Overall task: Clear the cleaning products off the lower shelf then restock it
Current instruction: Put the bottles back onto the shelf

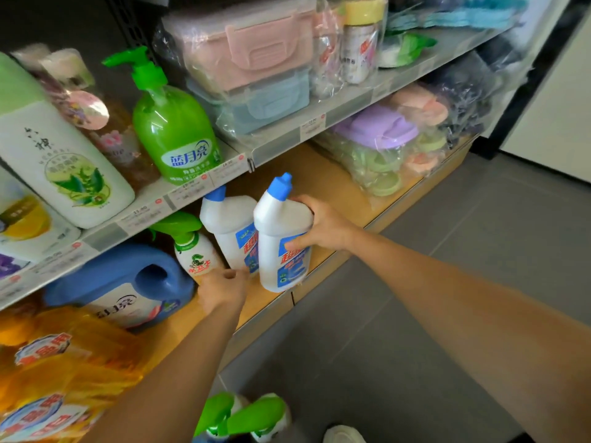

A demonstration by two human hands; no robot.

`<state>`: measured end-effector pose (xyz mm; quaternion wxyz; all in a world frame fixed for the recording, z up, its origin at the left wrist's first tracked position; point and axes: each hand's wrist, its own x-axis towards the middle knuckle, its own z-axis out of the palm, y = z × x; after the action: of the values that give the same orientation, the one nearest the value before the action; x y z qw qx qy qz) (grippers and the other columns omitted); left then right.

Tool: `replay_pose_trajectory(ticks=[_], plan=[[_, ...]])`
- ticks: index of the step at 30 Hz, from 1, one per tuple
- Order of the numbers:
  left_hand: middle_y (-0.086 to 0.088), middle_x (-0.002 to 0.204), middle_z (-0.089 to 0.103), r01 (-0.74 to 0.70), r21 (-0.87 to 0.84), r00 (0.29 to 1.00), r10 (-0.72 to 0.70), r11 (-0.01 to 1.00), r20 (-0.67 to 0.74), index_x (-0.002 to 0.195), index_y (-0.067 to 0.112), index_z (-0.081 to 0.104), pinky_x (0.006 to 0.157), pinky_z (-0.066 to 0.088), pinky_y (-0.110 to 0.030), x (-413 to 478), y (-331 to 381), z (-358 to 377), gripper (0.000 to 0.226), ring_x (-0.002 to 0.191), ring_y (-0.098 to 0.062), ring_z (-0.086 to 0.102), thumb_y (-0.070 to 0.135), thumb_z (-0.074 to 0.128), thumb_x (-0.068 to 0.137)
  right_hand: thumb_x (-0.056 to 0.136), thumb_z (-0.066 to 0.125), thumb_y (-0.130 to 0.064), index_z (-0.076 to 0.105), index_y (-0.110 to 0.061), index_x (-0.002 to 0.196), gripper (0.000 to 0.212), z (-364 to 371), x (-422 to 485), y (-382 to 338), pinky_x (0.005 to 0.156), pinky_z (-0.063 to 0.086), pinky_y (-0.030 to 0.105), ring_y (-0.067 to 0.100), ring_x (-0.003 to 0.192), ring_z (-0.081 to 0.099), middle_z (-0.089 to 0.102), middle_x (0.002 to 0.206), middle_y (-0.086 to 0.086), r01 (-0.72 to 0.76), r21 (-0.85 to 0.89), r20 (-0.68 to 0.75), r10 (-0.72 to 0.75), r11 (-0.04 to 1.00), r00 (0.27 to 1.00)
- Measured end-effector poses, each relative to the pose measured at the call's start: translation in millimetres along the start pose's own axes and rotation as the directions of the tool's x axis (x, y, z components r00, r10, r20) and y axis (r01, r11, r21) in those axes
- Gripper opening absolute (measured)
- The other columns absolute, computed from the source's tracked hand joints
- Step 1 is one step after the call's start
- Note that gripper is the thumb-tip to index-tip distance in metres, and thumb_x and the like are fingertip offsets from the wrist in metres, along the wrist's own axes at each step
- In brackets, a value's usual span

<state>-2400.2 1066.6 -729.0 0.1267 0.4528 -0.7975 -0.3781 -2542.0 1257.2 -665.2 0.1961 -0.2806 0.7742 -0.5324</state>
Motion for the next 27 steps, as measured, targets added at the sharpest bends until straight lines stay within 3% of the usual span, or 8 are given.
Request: replay_pose_trajectory(ticks=[3, 6, 10, 13, 15, 18, 23, 27], plan=[[-0.007, 0.084, 0.075, -0.063, -0.119, 0.976, 0.086, 0.991, 0.198, 0.110, 0.015, 0.074, 0.075, 0.061, -0.041, -10, -31, -22, 0.021, 0.074, -0.024, 0.070, 0.023, 0.072, 0.090, 0.059, 0.095, -0.008, 0.058, -0.019, 0.123, 0.075, 32, 1, -14, 0.082, 0.060, 0.036, 0.013, 0.101, 0.067, 0.068, 0.113, 0.000, 0.034, -0.029, 0.040, -0.033, 0.999, 0.999], [-0.009, 0.080, 0.075, -0.178, -0.126, 0.901, 0.213, 0.976, 0.377, 0.101, 0.019, 0.074, 0.075, 0.058, -0.041, -23, -63, -64, 0.014, 0.071, -0.021, 0.067, 0.011, 0.070, 0.092, 0.063, 0.093, -0.007, 0.053, -0.014, 0.127, 0.076, 67, -5, -26, 0.087, 0.058, 0.038, 0.018, 0.108, 0.064, 0.064, 0.119, 0.002, 0.075, -0.064, 0.031, -0.073, 0.995, 0.997], [-0.004, 0.094, 0.074, -0.421, 0.123, 0.622, 0.187, 0.899, 0.760, 0.096, 0.025, 0.073, 0.084, 0.051, -0.032, -46, -102, -111, 0.005, 0.086, -0.017, 0.065, 0.023, 0.070, 0.093, 0.071, 0.089, -0.009, 0.043, -0.013, 0.137, 0.081, 93, -33, -25, 0.085, 0.056, 0.020, 0.010, 0.109, 0.060, 0.057, 0.128, -0.004, -0.025, -0.002, -0.090, 0.025, 1.000, 0.996], [0.014, 0.106, 0.069, -0.605, 0.200, 0.476, 0.149, 0.771, 0.867, 0.117, 0.031, 0.070, 0.092, 0.049, -0.027, -65, -118, -129, 0.025, 0.100, -0.008, 0.063, 0.042, 0.065, 0.096, 0.077, 0.085, -0.020, 0.054, -0.012, 0.114, 0.049, 120, -83, -8, 0.075, 0.055, 0.033, 0.017, 0.088, 0.063, 0.060, 0.104, -0.001, -0.139, -0.124, -0.277, 0.100, 0.983, 0.956], [0.013, 0.119, 0.067, -0.666, 0.206, 0.481, 0.202, 0.717, 0.853, 0.126, 0.033, 0.065, 0.096, 0.047, -0.029, -71, -121, -136, 0.030, 0.108, -0.011, 0.062, 0.041, 0.061, 0.097, 0.077, 0.084, -0.032, 0.059, -0.016, 0.104, 0.040, 139, -118, 4, 0.073, 0.052, 0.030, 0.014, 0.082, 0.060, 0.058, 0.098, -0.004, -0.099, -0.198, 0.038, 0.108, 0.975, 0.993], [0.003, 0.126, 0.067, -0.716, 0.264, 0.531, 0.258, 0.646, 0.807, 0.132, 0.029, 0.061, 0.094, 0.047, -0.031, -77, -124, -138, 0.038, 0.111, -0.019, 0.061, 0.040, 0.062, 0.095, 0.070, 0.083, -0.051, 0.061, -0.028, 0.117, 0.057, 160, -151, 15, 0.077, 0.046, 0.017, 0.006, 0.095, 0.056, 0.054, 0.111, -0.008, 0.169, -0.413, 0.592, 0.123, 0.895, 0.797], [-0.003, 0.113, 0.070, -0.736, 0.327, 0.538, 0.218, 0.593, 0.814, 0.122, 0.020, 0.066, 0.083, 0.049, -0.031, -78, -116, -142, 0.041, 0.103, -0.024, 0.064, 0.045, 0.068, 0.089, 0.083, 0.078, -0.029, 0.063, -0.025, 0.115, 0.036, 177, -157, 17, 0.082, 0.045, 0.031, 0.021, 0.104, 0.063, 0.069, 0.109, 0.000, 0.300, -0.537, 0.641, 0.150, 0.788, 0.753], [-0.009, 0.102, 0.070, -0.762, 0.361, 0.524, 0.183, 0.537, 0.832, 0.108, 0.017, 0.066, 0.077, 0.050, -0.036, -84, -115, -145, 0.032, 0.095, -0.028, 0.064, 0.039, 0.072, 0.086, 0.085, 0.078, -0.018, 0.065, -0.021, 0.121, 0.038, 156, -155, 1, 0.079, 0.047, 0.027, 0.001, 0.086, 0.063, 0.066, 0.100, -0.008, 0.200, -0.494, 0.596, 0.162, 0.846, 0.786]])
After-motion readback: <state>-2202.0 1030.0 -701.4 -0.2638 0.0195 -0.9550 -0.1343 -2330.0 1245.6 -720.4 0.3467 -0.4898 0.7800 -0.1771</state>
